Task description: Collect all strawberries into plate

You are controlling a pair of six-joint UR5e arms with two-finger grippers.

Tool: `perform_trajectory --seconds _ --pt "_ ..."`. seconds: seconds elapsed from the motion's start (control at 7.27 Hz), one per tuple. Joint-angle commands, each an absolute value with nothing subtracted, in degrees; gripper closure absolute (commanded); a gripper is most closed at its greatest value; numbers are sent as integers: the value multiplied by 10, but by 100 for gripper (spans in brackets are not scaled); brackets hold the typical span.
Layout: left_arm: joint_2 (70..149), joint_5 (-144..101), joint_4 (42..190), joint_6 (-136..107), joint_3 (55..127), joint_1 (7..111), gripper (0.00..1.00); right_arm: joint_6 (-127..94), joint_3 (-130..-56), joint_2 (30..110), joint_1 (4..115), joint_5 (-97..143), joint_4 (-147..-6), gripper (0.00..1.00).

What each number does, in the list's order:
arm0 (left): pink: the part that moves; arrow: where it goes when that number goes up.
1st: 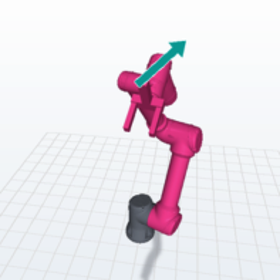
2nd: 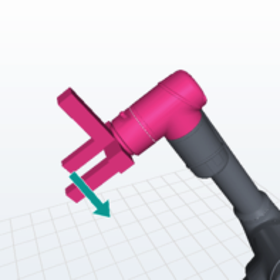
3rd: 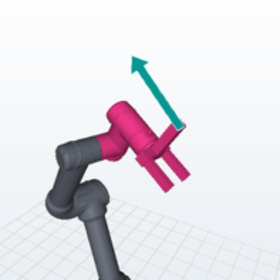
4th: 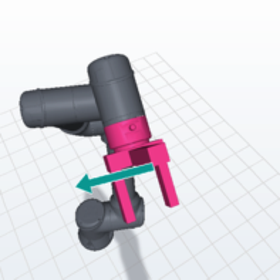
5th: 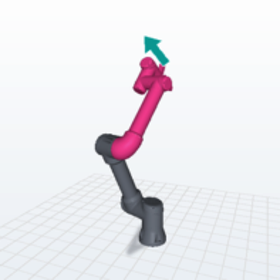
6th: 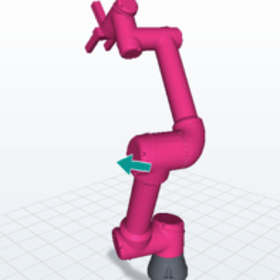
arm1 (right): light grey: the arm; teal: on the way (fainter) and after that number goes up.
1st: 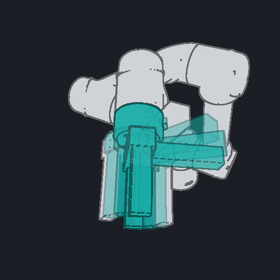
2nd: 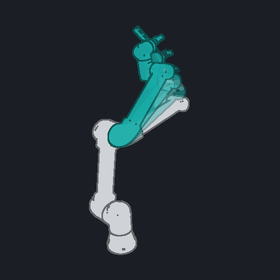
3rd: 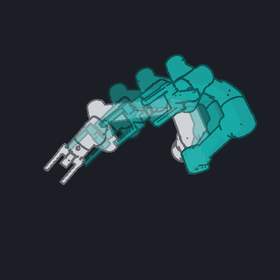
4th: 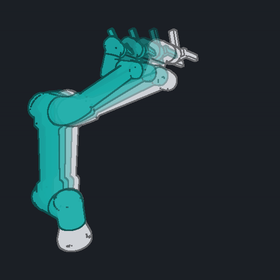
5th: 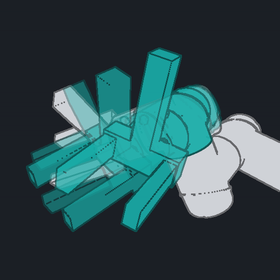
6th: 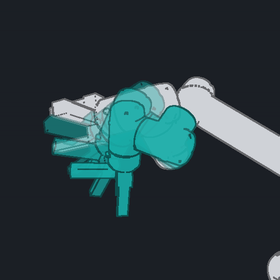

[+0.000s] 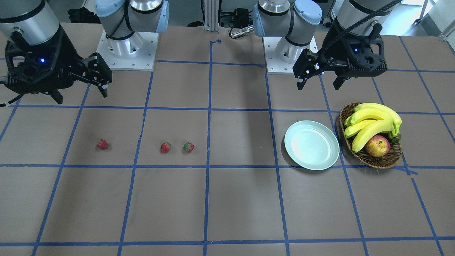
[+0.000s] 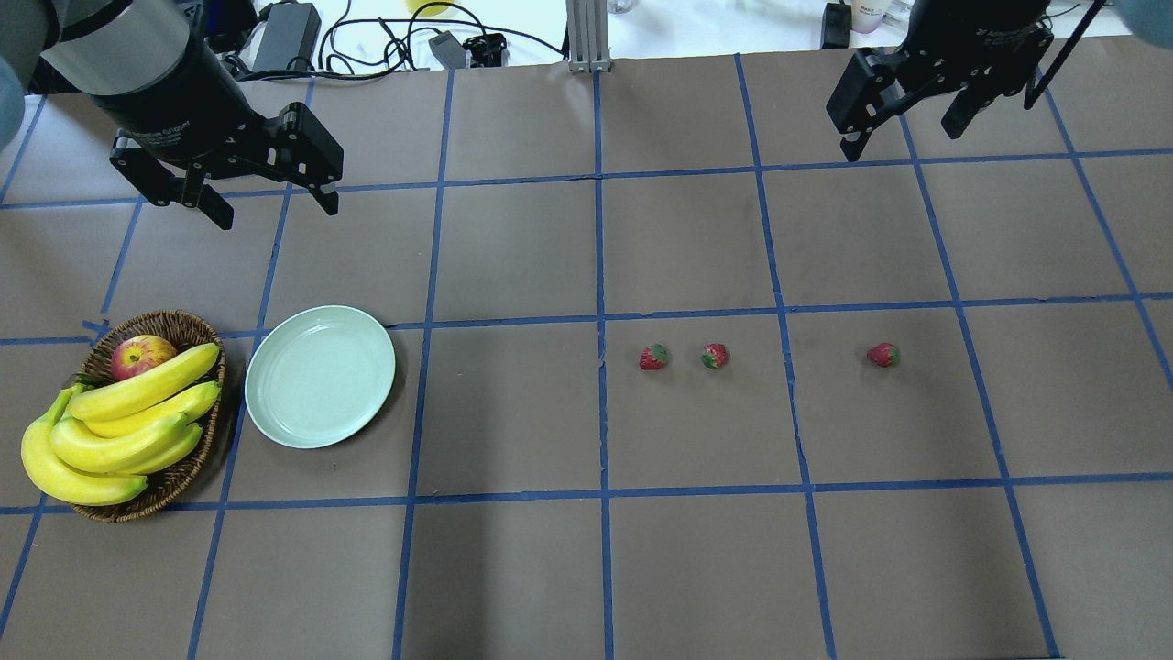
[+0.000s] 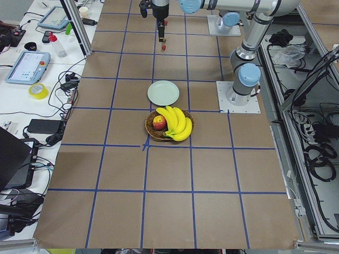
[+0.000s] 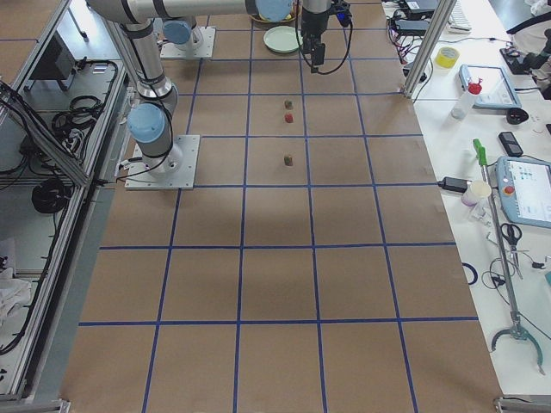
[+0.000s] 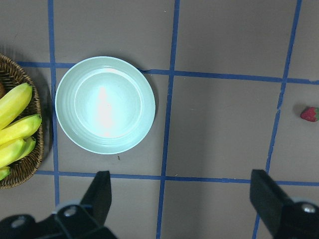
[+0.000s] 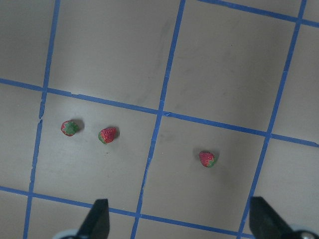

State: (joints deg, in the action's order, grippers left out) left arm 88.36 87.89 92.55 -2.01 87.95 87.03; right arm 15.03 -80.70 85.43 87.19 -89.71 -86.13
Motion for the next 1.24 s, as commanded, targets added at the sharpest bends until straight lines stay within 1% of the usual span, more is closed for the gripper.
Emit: perform_trajectory --seconds 0.0,0.14,1.1 --pt "886 879 927 -19 883 872 0 150 -808 854 872 -898 -860 0" --pt "884 879 926 -19 893 872 0 150 -809 854 872 -898 -859 0" --pt "882 886 925 -19 896 870 0 149 -809 853 872 -904 -863 0"
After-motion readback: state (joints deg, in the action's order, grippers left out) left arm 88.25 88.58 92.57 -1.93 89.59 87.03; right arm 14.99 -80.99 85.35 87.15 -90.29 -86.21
